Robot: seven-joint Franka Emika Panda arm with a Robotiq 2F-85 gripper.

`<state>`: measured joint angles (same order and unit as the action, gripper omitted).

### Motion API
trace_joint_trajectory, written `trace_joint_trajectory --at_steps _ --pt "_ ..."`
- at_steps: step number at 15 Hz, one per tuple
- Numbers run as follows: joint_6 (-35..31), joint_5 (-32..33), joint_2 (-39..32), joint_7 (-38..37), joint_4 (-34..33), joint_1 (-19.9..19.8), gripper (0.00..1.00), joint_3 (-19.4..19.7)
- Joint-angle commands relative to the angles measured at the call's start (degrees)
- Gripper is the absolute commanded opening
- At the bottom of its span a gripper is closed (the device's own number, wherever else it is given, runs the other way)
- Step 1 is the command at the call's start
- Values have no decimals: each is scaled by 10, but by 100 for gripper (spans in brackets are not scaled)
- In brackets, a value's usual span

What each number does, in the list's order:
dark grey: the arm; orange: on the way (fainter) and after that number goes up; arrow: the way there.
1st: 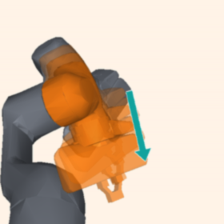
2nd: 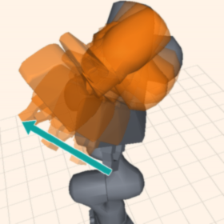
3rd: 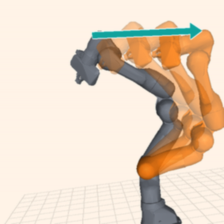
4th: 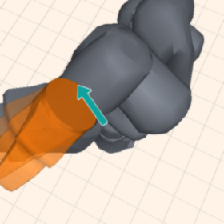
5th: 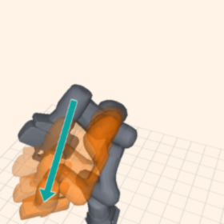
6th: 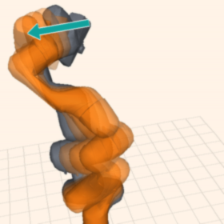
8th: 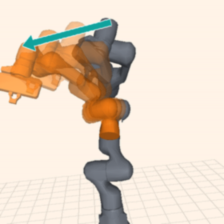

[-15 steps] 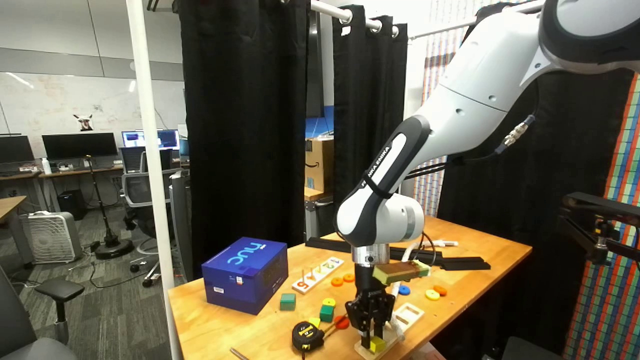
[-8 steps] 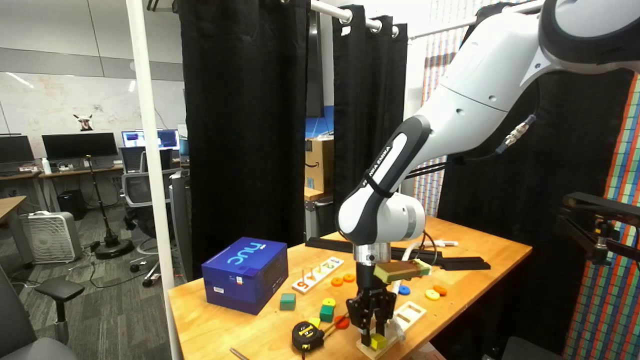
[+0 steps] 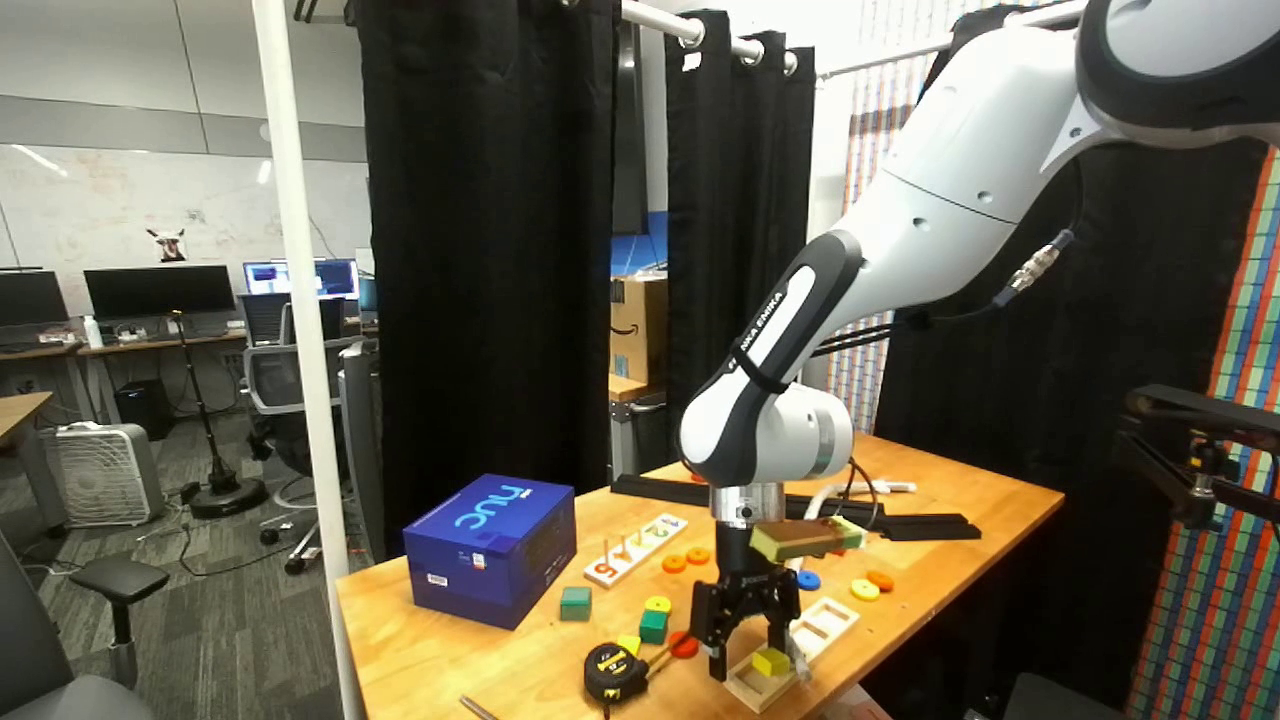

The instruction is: Pick up the yellow block on the right and place it on the wooden board

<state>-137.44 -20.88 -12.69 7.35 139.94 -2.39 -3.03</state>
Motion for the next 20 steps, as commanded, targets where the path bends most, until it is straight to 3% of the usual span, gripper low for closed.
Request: trace_joint_trajectory --at_steps 1,11,20 --pt "3 -12 -2 12 -8 -5 100 -1" --pt "15 -7 10 4 -8 -5 100 2" --pt "130 91 256 -110 76 -1 100 34"
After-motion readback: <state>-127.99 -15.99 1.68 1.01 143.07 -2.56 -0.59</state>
